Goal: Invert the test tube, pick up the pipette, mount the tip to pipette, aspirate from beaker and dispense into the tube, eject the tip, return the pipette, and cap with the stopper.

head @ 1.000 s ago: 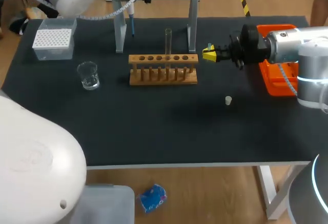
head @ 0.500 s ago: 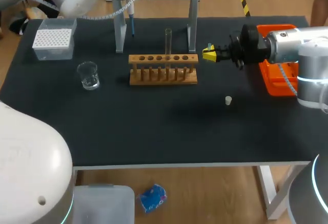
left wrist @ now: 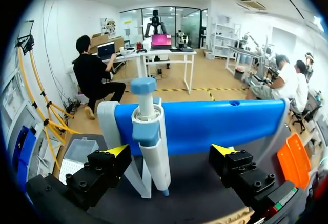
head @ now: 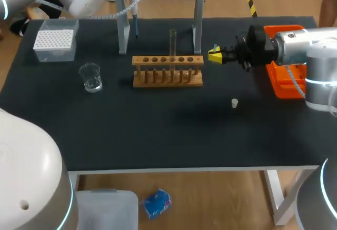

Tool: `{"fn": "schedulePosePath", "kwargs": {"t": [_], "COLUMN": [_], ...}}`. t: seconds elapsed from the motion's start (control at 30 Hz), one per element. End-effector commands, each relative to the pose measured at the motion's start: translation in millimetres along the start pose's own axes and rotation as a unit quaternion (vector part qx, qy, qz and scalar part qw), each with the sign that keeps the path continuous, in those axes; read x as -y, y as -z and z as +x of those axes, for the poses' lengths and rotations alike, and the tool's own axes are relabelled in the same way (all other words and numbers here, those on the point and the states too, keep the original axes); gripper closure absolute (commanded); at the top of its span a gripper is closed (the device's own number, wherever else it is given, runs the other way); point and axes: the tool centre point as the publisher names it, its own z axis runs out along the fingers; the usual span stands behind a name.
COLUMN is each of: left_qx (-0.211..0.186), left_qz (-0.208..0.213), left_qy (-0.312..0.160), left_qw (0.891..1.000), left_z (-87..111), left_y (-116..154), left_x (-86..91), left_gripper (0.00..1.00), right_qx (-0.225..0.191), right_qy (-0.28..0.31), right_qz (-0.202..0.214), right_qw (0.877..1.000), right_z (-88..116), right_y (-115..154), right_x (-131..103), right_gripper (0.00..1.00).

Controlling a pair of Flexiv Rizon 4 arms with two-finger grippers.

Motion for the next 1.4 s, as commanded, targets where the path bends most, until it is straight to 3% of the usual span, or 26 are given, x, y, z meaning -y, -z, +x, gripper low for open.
{"fn": "schedulePosePath", "kwargs": {"t": [0.03, 0.5, 1.4], "left_qx": [0.003, 0.032, 0.043], "left_qz": [-0.001, 0.014, 0.022], "left_qy": [0.002, 0.02, 0.033], "left_qw": [1.0, 0.999, 0.998], "left_z": [0.2, -3.1, -4.1], "left_y": [-2.8, -1.1, -4.0], "left_x": [3.0, 7.3, 8.5], "left_gripper": [0.0, 0.0, 0.0], "right_qx": [0.001, 0.001, 0.001], "right_qy": [0.0, 0.0, 0.0], "right_qz": [0.001, 0.001, 0.001], "right_qw": [1.0, 1.0, 1.0], "right_z": [0.6, 0.6, 0.6], "right_y": [0.0, 0.0, 0.0], "right_x": [-0.5, -0.5, -0.5], "right_gripper": [1.0, 1.0, 1.0]}}
